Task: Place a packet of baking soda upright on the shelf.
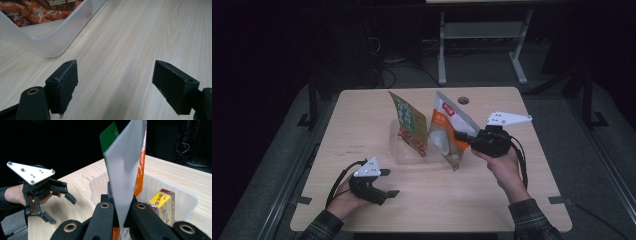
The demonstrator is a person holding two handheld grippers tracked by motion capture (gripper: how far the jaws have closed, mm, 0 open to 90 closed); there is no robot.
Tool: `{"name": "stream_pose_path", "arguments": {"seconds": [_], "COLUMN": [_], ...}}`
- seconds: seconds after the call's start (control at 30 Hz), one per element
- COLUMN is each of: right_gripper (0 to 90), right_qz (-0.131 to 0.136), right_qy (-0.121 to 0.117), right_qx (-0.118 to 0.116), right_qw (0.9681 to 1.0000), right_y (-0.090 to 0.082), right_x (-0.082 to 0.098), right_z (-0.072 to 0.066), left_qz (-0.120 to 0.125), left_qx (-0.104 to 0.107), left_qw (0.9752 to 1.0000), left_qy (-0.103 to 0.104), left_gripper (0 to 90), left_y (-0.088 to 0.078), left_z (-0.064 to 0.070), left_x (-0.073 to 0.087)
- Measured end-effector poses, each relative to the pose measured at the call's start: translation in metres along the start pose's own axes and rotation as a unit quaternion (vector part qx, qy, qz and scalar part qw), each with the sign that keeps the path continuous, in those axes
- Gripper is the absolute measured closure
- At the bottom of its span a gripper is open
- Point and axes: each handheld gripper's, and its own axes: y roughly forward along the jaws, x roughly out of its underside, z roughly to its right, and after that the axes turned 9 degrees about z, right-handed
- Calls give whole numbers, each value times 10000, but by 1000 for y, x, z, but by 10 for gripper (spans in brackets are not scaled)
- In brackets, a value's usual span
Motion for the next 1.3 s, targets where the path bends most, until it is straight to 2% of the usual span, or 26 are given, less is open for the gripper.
{"name": "stream_pose_path", "arguments": {"seconds": [0.23,0.43,0.63,0.9,1.1,1.3], "right_gripper": [900,900,900,900,900,900], "right_qz": [-87,-90,-23,-83,-91,-70], "right_qy": [-149,-82,-74,-40,11,24], "right_qx": [240,457,560,849,1041,1199], "right_qw": [9996,9989,9984,9963,9945,9928], "right_y": [15,28,40,56,58,61], "right_x": [-7,-11,-16,-13,-12,-10], "right_z": [0,6,12,24,31,31], "left_qz": [-36,-52,-17,-39,-46,-59], "left_qx": [42,26,40,59,67,73], "left_qw": [10000,10000,10000,10000,10000,9999], "left_qy": [16,8,-35,-44,-51,-40], "left_gripper": [202,201,202,202,202,202], "left_y": [1,0,-1,0,0,1], "left_z": [0,-1,-1,-1,-1,0], "left_x": [0,0,0,0,0,0]}}
